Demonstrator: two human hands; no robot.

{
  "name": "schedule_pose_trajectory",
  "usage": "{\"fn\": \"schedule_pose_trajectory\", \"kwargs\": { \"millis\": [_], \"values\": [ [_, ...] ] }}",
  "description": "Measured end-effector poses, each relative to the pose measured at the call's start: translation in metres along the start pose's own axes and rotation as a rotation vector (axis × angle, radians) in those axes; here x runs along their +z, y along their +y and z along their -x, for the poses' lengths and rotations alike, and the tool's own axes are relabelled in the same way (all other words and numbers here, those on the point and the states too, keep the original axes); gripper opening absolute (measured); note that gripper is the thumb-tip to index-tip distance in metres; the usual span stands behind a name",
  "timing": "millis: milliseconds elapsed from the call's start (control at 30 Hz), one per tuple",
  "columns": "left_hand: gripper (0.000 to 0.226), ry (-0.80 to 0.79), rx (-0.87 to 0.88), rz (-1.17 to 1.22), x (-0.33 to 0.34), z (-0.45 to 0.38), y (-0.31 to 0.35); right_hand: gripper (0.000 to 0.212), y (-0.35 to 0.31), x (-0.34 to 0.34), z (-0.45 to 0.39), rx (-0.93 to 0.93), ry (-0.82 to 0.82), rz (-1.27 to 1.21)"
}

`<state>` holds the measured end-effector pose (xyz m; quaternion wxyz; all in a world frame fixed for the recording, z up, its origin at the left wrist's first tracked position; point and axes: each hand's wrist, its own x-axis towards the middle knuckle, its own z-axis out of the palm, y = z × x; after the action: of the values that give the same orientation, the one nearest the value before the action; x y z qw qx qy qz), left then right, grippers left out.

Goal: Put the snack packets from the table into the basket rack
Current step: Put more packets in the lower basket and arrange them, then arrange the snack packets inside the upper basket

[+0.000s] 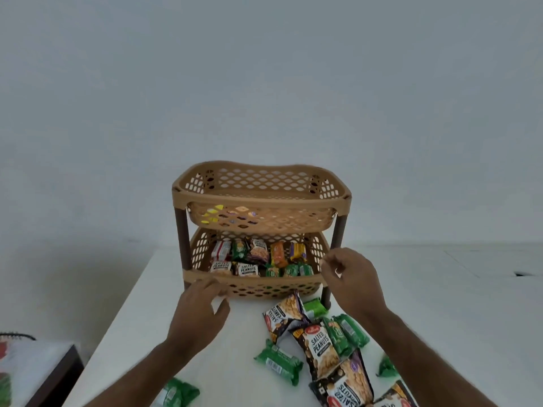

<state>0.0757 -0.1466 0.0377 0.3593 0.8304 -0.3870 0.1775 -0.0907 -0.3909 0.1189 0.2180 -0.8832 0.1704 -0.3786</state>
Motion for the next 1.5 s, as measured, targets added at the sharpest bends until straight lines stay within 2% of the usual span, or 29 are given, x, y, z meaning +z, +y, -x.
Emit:
{"fn": "schedule_pose_trajectory", "kwargs": {
  "millis": [100, 200, 233, 433, 533, 833, 933, 1000, 1100, 1200, 1333, 1500],
  "values": [
    [0.031, -0.193, -0.186, -0.002, -0.001, 0.032, -0.024, 0.015, 0.005, 0.024, 0.021, 0.076, -0.138, -0.029],
    [0.052, -0.388, -0.273, 0.020, -0.011, 0.055, -0.043, 0.007, 0.001, 0.050, 0.039, 0.100, -0.378, -0.025],
    [0.056, -0.441, -0.275, 0.017, -0.017, 0.061, -0.050, 0.006, 0.000, 0.058, 0.045, 0.107, -0.454, 0.002],
    [0.067, -0.749, -0.212, -0.124, -0.050, 0.090, -0.077, 0.034, 0.000, 0.093, 0.073, 0.125, -0.858, 0.174],
    [0.065, -0.793, -0.208, -0.174, -0.051, 0.106, -0.083, 0.047, -0.001, 0.104, 0.084, 0.120, -0.964, 0.289],
    [0.044, -0.636, -0.253, -0.188, -0.042, 0.121, -0.082, 0.041, -0.012, 0.120, 0.094, 0.189, -0.933, 0.327],
    [0.036, -0.571, -0.323, -0.141, -0.041, 0.110, -0.074, 0.058, -0.011, 0.115, 0.087, 0.238, -0.937, 0.188],
    [0.041, -0.550, -0.375, -0.108, -0.040, 0.095, -0.068, 0.075, -0.015, 0.106, 0.076, 0.264, -0.913, 0.033],
    [0.048, -0.523, -0.400, -0.018, -0.040, 0.067, -0.053, 0.086, -0.028, 0.090, 0.051, 0.227, -0.837, -0.118],
    [0.048, -0.396, -0.356, 0.160, -0.047, 0.035, -0.029, 0.087, -0.042, 0.067, 0.025, 0.152, -0.730, -0.262],
    [0.036, -0.201, -0.216, 0.395, -0.062, -0.011, 0.018, 0.086, -0.054, 0.034, -0.005, 0.094, -0.587, -0.407],
    [0.038, -0.106, -0.122, 0.557, -0.076, -0.071, 0.072, 0.075, -0.058, -0.001, -0.041, 0.044, -0.395, -0.497]
  ]
}}
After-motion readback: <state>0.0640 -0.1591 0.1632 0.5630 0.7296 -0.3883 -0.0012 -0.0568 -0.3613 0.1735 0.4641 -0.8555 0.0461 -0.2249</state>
